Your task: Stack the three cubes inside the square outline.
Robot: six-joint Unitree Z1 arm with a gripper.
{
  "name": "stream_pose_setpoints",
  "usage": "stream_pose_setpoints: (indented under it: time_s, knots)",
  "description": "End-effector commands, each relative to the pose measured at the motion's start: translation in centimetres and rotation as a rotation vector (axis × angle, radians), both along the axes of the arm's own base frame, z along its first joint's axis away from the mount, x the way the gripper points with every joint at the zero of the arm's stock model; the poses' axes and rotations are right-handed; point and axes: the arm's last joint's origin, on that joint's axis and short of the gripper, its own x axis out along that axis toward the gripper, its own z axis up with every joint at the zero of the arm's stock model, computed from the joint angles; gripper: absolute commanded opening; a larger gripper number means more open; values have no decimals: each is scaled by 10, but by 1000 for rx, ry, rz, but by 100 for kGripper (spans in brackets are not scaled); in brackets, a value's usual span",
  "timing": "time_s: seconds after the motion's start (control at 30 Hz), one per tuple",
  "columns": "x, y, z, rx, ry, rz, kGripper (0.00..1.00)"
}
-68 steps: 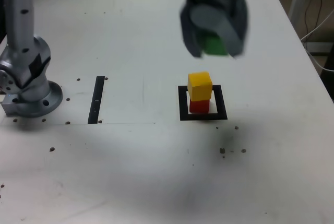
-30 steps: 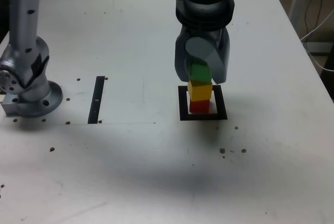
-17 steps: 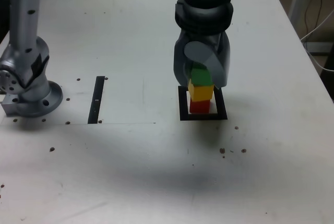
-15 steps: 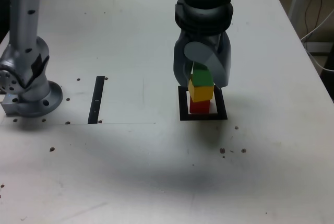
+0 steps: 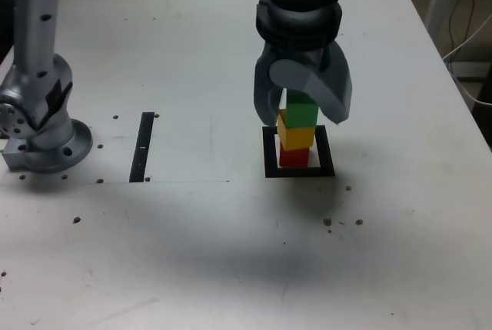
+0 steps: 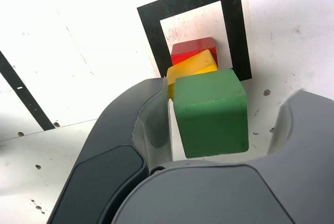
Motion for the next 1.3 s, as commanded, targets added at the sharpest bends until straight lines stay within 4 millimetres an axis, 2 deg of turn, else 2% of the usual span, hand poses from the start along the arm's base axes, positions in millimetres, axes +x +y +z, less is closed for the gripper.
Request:
stream_pose_setpoints:
  time_s: [0.0,0.3,0.57,0.73,0.93,1.27]
  knots:
    - [-6,2,7,1,-13,0,99]
    - [-45,11,33,30,6,-21,99]
    - [-100,22,42,26,-12,2,99]
    - [-124,26,24,19,26,36,99]
    - [-141,32,1,-6,85,63,99]
    - [-181,37,-43,-63,220,117,99]
